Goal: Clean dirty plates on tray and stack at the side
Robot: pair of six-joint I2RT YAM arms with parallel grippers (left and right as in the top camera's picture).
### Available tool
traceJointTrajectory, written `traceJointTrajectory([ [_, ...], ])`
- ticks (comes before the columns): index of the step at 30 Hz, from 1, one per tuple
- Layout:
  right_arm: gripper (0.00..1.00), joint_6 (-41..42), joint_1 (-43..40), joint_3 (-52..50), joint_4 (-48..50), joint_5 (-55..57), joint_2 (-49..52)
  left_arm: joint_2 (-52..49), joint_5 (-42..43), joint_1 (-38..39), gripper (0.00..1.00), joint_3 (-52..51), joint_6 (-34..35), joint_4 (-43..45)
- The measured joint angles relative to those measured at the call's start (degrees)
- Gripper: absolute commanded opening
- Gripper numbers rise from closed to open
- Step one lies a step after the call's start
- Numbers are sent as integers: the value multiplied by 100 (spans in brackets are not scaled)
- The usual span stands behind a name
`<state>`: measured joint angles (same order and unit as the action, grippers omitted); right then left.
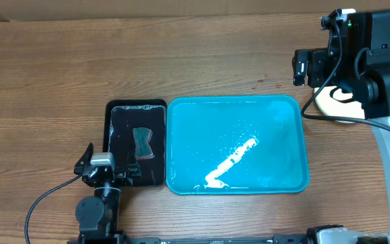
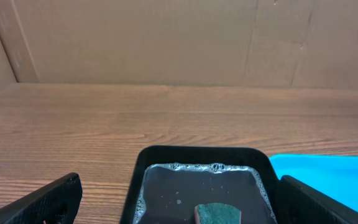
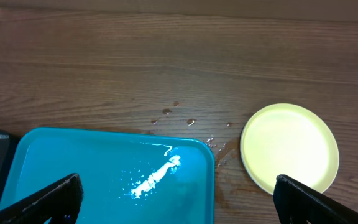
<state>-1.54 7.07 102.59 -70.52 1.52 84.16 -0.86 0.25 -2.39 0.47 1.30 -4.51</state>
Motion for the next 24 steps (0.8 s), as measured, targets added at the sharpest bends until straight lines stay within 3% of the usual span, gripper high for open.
traceJointTrajectory([
  [15,100,2,0,-15,431,-13,-107,0,0,0,100,0,-2,0],
  [24,100,7,0,-940,1491,-323,-1670,0,2,0,100,0,-2,0],
])
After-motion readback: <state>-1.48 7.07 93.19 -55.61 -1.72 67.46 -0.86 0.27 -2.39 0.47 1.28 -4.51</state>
